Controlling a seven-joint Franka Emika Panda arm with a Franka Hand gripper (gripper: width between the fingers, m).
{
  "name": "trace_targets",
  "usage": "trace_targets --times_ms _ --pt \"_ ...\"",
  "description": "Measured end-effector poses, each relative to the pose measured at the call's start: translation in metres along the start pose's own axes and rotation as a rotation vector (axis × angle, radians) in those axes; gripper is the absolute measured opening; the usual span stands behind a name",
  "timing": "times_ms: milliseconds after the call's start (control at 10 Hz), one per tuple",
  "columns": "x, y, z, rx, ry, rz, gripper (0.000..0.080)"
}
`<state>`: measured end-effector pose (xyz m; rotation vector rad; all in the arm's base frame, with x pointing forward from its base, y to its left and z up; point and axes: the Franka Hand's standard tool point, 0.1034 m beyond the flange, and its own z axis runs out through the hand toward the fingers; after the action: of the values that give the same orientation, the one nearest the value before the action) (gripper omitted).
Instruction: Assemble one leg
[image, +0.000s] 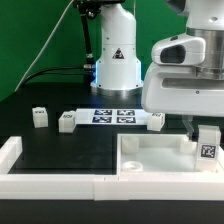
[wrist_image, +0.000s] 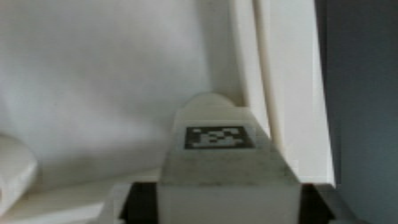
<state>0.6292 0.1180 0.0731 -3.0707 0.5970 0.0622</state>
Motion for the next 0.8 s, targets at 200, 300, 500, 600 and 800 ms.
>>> trace_targets --times_ms 200,300,500,600,800 --pt "-0.0029 -0.0007 0.0001 0.019 0.037 0.341 0.0291" --pt "-0.0046 -0.0023 -0.0001 0.024 0.041 0.505 0.0291" --pt "-0.0054 -0.0035 -0.0005 0.039 0.047 0.793 0.0292" --pt "-0.0058 -0.0035 -0.0004 0.043 0.046 0.942 0.0292" --pt "-0.0055 -0.0028 -0.0001 0.053 0.037 1.203 0.0292"
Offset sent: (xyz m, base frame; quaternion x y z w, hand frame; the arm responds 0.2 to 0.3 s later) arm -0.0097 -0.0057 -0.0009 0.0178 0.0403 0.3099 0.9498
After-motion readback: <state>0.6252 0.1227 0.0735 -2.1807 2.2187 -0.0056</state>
